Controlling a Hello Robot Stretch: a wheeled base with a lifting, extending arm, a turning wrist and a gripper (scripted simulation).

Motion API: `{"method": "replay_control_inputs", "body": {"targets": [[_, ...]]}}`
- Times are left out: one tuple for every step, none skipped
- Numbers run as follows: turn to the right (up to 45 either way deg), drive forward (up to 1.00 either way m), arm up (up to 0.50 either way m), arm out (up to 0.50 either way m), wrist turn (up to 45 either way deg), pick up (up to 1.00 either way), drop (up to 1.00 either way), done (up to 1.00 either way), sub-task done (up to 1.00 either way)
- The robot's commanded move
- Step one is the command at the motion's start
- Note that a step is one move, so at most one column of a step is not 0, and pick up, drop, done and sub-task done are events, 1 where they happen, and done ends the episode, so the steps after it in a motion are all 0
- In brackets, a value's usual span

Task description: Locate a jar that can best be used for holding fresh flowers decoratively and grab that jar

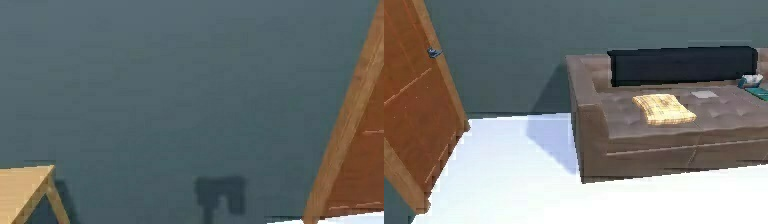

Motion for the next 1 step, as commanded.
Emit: {"method": "replay_control_inputs", "body": {"targets": [[0.0, 0.3, 0.0, 0.0, 0.0, 0.0, 0.0, 0.0, 0.0]]}}
